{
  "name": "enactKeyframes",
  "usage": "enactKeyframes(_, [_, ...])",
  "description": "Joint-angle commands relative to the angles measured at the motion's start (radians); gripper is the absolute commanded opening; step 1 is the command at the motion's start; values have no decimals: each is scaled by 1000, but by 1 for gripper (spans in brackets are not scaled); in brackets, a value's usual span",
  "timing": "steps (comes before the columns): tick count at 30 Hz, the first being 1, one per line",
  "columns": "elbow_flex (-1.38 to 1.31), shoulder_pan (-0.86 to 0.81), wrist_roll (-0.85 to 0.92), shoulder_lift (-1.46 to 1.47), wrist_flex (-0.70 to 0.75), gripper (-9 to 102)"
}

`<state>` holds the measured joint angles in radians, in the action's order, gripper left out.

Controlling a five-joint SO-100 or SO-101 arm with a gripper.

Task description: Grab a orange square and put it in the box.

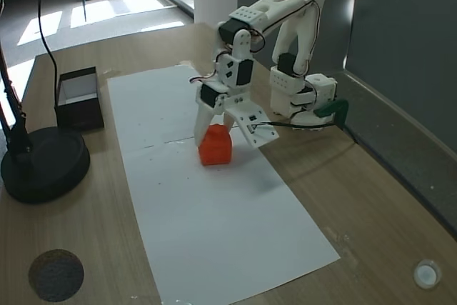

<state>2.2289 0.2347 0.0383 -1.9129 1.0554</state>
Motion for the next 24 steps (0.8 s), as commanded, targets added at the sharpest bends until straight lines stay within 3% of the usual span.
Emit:
enactKeyframes(1, [-18,14,11,-25,5,10])
enactKeyframes(6, [-126,-6,12,-35,37,9])
enactKeyframes(13, [-580,-150,58,-25,183,8])
enactKeyframes(24, [-956,-537,58,137,32,9])
